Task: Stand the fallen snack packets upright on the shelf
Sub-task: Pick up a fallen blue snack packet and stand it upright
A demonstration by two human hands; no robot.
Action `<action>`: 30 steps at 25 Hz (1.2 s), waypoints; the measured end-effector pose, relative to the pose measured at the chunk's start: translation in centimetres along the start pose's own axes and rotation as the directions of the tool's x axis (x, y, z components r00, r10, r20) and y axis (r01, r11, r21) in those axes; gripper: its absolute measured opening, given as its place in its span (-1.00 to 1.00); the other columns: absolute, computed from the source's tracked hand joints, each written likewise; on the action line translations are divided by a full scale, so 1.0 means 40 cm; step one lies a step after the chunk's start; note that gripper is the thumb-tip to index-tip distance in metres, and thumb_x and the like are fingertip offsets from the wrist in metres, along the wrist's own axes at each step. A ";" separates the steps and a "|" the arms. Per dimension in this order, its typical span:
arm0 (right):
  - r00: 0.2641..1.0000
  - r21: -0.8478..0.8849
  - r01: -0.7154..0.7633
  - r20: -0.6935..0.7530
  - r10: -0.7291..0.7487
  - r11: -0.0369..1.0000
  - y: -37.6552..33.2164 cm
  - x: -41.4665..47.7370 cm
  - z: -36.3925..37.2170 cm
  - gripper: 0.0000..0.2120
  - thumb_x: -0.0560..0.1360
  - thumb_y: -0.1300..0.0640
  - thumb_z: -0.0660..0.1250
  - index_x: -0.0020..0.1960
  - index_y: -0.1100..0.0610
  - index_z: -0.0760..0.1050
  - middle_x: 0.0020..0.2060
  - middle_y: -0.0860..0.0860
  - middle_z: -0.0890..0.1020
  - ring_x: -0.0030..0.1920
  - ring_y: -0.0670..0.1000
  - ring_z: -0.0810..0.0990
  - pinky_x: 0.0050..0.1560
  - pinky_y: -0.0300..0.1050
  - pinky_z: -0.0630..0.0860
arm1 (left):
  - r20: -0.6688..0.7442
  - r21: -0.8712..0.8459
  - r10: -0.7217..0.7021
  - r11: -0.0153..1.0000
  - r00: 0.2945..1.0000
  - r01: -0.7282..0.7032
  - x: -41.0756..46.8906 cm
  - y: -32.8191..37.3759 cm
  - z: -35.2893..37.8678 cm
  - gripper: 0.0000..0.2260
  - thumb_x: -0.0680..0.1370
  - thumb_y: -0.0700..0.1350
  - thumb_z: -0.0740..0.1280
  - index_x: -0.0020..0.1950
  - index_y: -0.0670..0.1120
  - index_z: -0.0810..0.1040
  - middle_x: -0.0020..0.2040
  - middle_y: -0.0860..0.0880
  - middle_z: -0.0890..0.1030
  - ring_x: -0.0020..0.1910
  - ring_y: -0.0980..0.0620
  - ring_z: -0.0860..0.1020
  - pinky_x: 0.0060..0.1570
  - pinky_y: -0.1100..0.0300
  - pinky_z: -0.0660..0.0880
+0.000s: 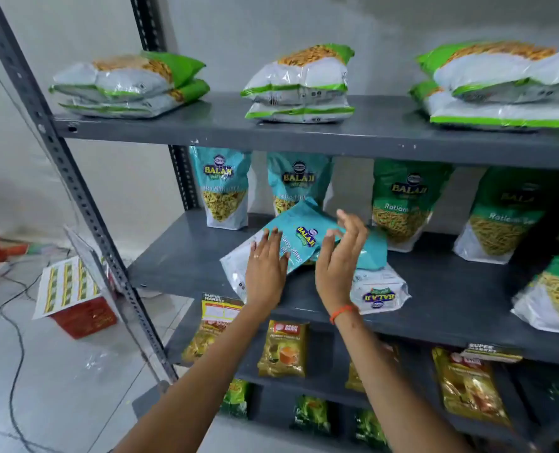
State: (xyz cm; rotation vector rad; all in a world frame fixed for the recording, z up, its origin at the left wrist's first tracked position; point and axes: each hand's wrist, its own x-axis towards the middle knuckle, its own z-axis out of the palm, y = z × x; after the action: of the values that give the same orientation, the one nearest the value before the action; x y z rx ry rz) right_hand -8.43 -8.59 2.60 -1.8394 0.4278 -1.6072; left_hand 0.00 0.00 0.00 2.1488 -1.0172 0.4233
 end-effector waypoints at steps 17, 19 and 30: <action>0.303 0.307 -0.937 0.482 0.822 0.165 0.197 -0.156 0.146 -0.75 0.59 0.19 0.13 0.17 0.20 0.50 -0.04 0.06 0.69 -0.09 -0.07 0.68 -0.09 -0.25 0.62 | 0.079 0.122 0.232 0.963 0.970 -0.240 -0.037 -0.130 0.128 -0.66 0.38 -0.26 0.45 0.14 -0.13 0.56 0.26 -0.12 0.56 0.29 -0.09 0.49 0.33 -0.09 0.26; 0.293 0.319 -0.938 0.530 0.795 0.133 0.197 -0.150 0.160 -0.68 0.59 0.16 0.13 0.30 0.23 0.42 0.17 0.13 0.58 0.11 0.02 0.60 0.18 -0.13 0.53 | -0.033 0.058 0.205 0.978 0.978 -0.203 -0.042 -0.130 0.096 -0.69 0.46 -0.29 0.31 0.21 -0.18 0.51 0.25 -0.17 0.56 0.27 -0.12 0.51 0.33 -0.09 0.27; 0.262 0.316 -0.945 0.571 0.778 0.086 0.137 -0.101 0.267 -0.76 0.61 0.05 0.08 0.14 0.11 0.46 -0.11 -0.05 0.63 -0.14 -0.13 0.60 -0.18 -0.30 0.54 | -0.029 -0.705 -0.508 0.621 0.861 0.343 0.076 -0.192 -0.141 -0.92 0.56 -0.12 0.28 -0.10 -0.09 0.52 -0.22 0.02 0.61 -0.27 0.20 0.55 -0.17 0.19 0.47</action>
State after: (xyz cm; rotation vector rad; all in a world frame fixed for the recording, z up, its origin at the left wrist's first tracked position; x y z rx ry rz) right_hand 2.01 -7.34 -4.45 -0.8137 0.6219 -0.4514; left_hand 7.90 5.78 2.05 1.5318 -0.3843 0.0280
